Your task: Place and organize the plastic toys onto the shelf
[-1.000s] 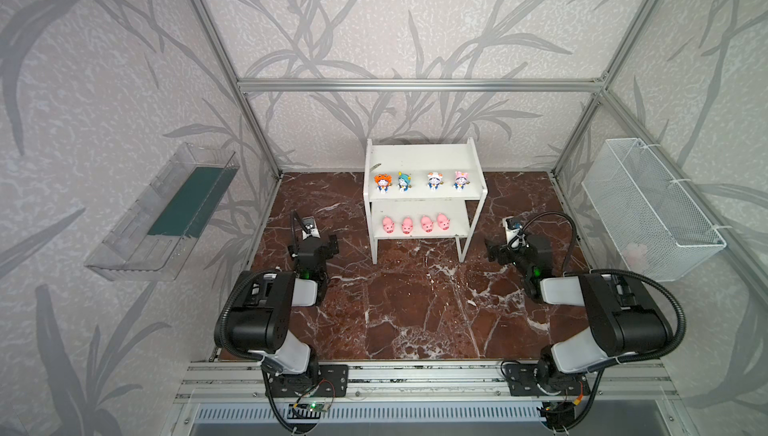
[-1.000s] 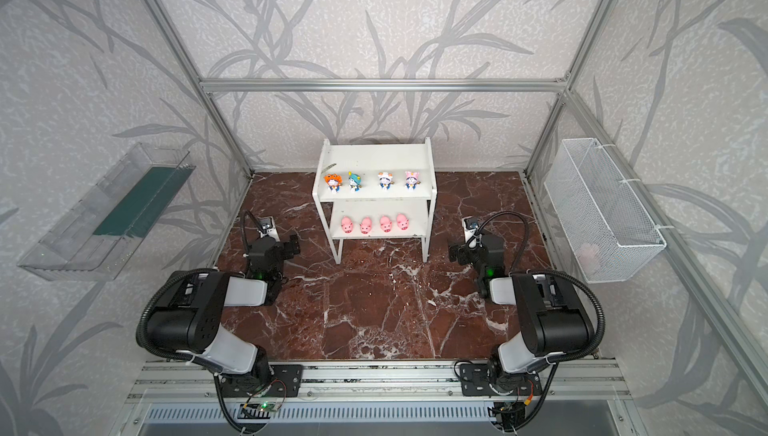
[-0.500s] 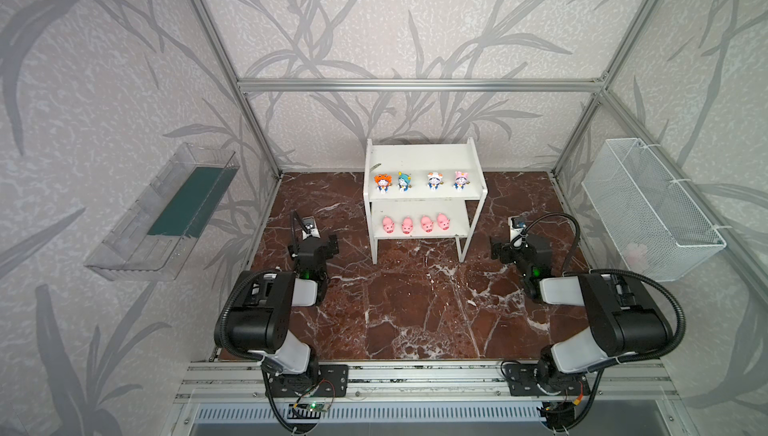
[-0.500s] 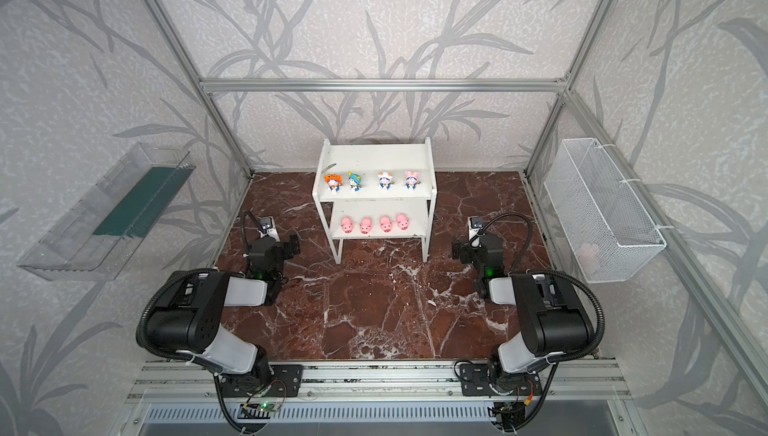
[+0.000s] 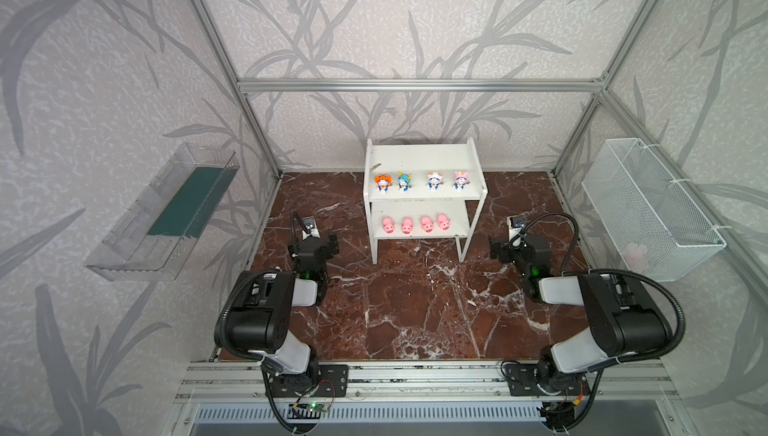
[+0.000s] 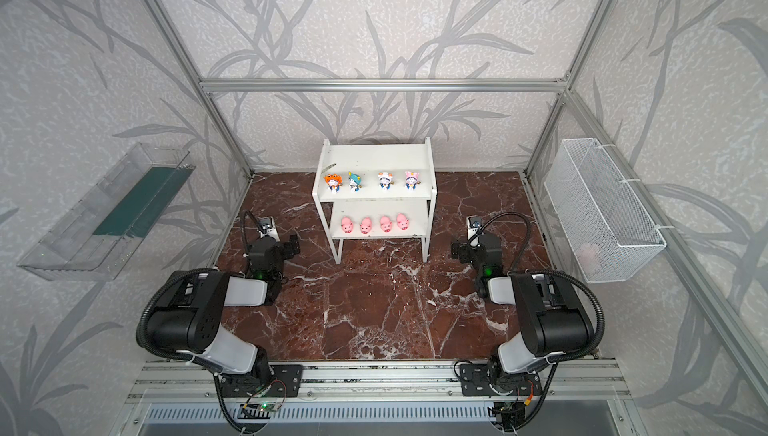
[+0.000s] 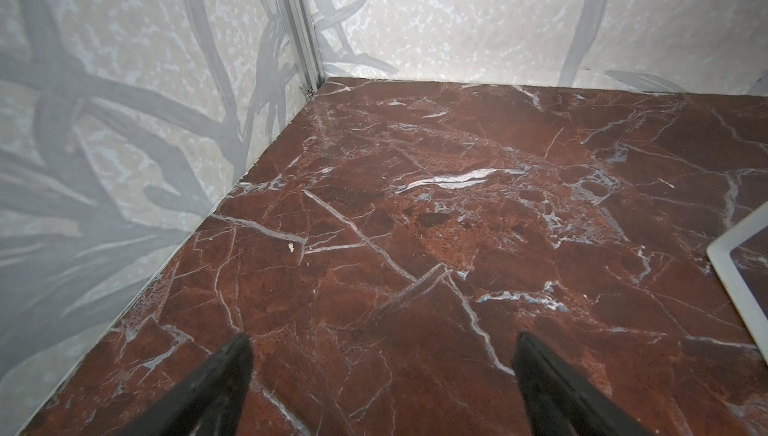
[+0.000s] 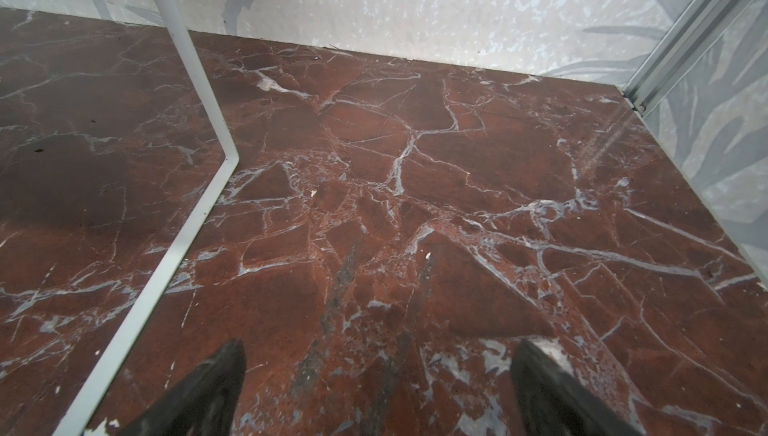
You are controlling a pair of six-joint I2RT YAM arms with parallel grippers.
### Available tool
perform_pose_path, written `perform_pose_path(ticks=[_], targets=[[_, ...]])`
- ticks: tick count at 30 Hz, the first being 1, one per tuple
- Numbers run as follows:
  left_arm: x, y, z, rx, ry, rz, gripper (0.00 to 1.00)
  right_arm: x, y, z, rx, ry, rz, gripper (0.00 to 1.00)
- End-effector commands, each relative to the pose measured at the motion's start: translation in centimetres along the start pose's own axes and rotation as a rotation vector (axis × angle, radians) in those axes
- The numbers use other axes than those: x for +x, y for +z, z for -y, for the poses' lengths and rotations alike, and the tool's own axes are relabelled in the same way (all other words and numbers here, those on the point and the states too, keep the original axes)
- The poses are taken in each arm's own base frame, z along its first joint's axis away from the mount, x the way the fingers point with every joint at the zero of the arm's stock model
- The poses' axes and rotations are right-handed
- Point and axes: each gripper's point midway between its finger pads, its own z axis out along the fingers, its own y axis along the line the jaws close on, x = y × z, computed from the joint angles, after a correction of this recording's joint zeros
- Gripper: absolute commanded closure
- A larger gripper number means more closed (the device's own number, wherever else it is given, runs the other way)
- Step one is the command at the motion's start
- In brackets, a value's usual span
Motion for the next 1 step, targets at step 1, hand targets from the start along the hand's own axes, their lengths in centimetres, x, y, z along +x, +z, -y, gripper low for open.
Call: perform_pose_path(ticks=[1], targets=[[-0.67, 0.12, -0.03, 0.002, -0.016, 0.024, 0.01, -1.02, 0.18, 0.18, 0.012, -0.009, 0.021, 0.01]])
